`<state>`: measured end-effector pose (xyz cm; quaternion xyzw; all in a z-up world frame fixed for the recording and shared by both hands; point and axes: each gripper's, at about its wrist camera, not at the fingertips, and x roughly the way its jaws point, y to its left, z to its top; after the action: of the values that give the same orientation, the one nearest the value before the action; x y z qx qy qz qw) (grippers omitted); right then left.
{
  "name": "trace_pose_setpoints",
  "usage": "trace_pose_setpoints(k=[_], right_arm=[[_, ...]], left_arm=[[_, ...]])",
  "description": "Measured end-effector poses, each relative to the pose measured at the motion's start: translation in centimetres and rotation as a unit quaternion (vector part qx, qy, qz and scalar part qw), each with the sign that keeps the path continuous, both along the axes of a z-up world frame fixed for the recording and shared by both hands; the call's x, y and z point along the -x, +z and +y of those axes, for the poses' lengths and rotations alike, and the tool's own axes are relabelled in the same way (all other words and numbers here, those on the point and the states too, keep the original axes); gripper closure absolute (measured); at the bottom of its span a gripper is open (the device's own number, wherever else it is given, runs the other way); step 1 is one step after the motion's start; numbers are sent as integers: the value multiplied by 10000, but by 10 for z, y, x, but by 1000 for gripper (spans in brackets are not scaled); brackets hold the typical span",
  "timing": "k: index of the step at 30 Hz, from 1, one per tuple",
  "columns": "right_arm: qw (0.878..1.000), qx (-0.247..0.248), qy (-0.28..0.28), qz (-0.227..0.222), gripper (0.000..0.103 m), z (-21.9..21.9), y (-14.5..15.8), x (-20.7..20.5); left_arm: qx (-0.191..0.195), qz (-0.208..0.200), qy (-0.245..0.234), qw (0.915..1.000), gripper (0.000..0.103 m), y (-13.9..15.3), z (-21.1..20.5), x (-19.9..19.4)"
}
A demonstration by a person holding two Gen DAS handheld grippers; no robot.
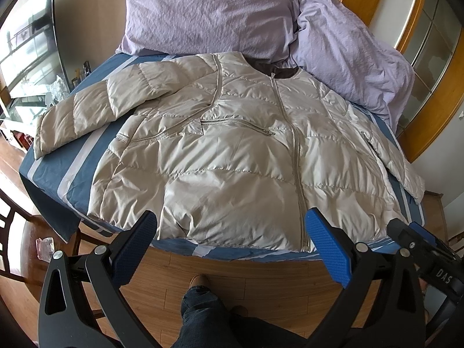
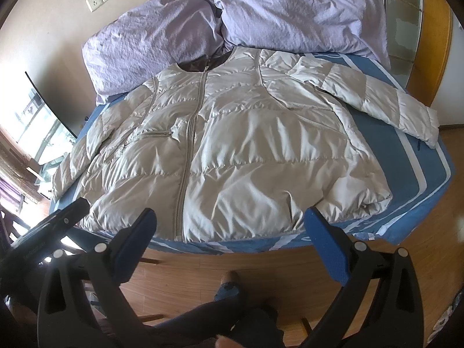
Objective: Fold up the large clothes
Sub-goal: 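Grasp the cuff of the jacket sleeve with the right gripper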
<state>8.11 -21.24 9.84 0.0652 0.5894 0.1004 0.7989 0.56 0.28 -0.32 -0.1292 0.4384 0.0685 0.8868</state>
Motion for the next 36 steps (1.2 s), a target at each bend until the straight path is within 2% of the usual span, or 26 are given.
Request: trace_pose_setpoints(k=[4,7,10,17,23,25,30,34,36], right_arm=[[9986,13,-511,-119,2,-28,-14,-29],[9967,84,-804,17,2,-59,-25,-51],[9926,59,-1203,156,7,-104,-38,-73],[9753,125,-2154,480,7,-209,-61,-118],[9615,397,-2654,585,7,-276,-83,-148],[9552,479,-2847,653,9,-296,-92,-156],[9283,827,-3516,885,25,-354,-123,-172],[9049,791,-4055,1020,29,-385,-143,-171],[8976,832,-4191,1087,31,-390,-152,-173]], left_arm=[[-114,232,108,9996,1,-7,2,-12],[-296,434,135,9985,1,-15,-2,-25],[-432,508,147,9977,1,-18,-5,-34],[-510,650,238,9963,1,-22,-17,-56],[-521,774,310,9952,1,-25,-24,-75],[-534,781,310,9950,1,-24,-24,-80],[-613,876,226,9940,1,-27,-20,-97],[-643,972,215,9930,1,-31,-9,-109],[-649,997,256,9926,1,-31,0,-113]])
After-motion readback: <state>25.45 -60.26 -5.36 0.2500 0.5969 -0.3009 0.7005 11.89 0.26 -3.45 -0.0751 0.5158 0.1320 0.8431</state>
